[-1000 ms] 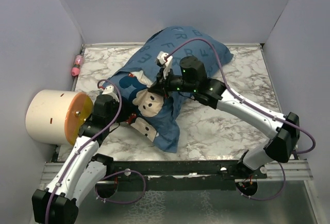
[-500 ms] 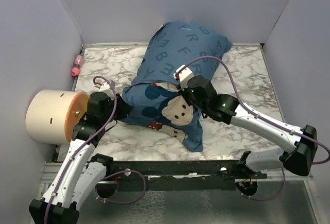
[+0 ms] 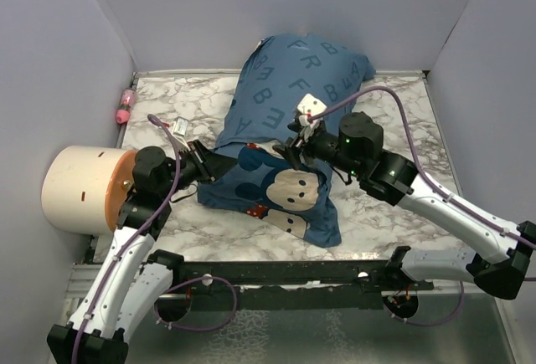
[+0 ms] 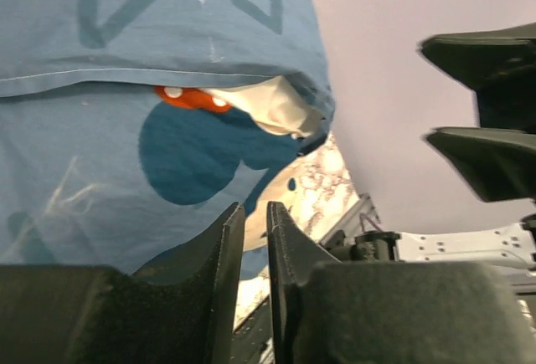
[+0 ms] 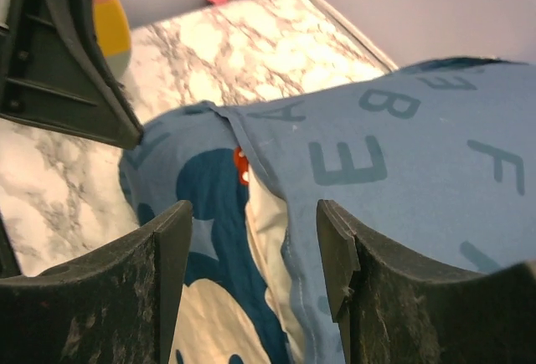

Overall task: Put the pillow into the pillowcase
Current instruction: Stuff the pillow into the pillowcase.

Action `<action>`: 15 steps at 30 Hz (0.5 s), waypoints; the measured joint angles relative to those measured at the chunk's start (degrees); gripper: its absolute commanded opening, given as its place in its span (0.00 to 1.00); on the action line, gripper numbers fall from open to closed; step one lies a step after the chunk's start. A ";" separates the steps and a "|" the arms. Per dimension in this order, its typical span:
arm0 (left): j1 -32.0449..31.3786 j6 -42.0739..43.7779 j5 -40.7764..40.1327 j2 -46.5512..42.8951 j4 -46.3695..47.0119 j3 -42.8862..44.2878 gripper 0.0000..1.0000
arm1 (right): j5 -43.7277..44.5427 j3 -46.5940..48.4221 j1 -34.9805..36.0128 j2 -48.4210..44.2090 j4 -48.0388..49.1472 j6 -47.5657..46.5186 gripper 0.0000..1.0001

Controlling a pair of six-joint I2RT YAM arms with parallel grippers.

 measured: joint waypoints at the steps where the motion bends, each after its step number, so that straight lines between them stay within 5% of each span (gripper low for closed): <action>1: -0.07 -1.57 1.05 0.02 1.73 -0.70 0.18 | 0.35 0.33 0.00 0.57 -0.35 -0.50 0.62; 9: -9.38 -4.68 -0.42 7.08 9.90 -1.77 0.19 | 10.25 -1.14 0.00 8.96 -5.97 -0.55 0.59; 11: -13.44 -3.87 -2.40 11.15 10.82 -1.55 0.19 | 12.90 -1.55 0.00 9.46 -6.91 -0.52 0.47; 13: -15.69 -2.38 -4.72 16.17 11.04 -1.31 0.19 | 15.21 -1.55 0.00 9.70 -7.26 -0.55 0.18; 15: -16.02 -0.66 -8.26 20.50 10.54 -1.29 0.18 | 16.26 -1.55 0.00 9.70 -7.52 -0.81 0.03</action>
